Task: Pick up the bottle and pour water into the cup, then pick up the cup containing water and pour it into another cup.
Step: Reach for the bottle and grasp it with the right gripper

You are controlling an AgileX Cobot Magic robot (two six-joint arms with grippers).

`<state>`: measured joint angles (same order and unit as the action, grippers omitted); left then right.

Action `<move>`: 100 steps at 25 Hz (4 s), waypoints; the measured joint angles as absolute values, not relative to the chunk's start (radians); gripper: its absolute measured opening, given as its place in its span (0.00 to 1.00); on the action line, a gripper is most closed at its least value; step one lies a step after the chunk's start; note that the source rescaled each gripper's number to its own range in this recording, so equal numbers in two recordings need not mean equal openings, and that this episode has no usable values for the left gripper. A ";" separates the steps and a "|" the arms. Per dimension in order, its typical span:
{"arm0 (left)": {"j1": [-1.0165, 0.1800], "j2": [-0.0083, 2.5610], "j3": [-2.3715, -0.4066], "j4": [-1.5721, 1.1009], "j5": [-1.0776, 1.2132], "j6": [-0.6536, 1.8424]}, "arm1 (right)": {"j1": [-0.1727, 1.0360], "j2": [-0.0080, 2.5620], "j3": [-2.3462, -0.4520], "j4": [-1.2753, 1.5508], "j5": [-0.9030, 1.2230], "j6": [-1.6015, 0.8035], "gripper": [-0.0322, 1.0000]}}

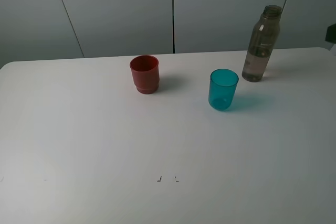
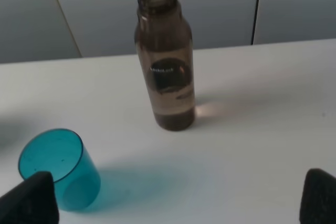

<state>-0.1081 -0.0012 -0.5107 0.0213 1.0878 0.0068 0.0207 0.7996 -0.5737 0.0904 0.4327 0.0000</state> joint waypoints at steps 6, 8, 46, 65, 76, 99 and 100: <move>-0.108 -0.001 -0.511 0.021 1.088 0.007 | 0.021 1.028 -0.487 0.116 0.113 -0.058 1.00; -0.108 -0.001 -0.511 0.021 1.088 0.007 | 0.021 1.097 -0.461 0.112 0.014 -0.060 1.00; -0.108 -0.001 -0.511 0.021 1.088 0.007 | -0.080 2.022 -0.733 -0.364 -0.748 0.107 1.00; -0.108 -0.001 -0.511 0.021 1.088 0.007 | -0.080 2.151 -0.872 -0.420 -0.840 0.209 1.00; -0.108 -0.001 -0.511 0.021 1.088 0.007 | -0.080 2.192 -0.917 -0.430 -0.903 0.224 1.00; -0.108 -0.001 -0.511 0.021 1.088 0.007 | -0.080 2.193 -0.971 -0.432 -0.884 0.224 0.03; -0.108 -0.001 -0.511 0.021 1.088 0.007 | -0.080 2.193 -0.971 -0.432 -0.884 0.224 0.03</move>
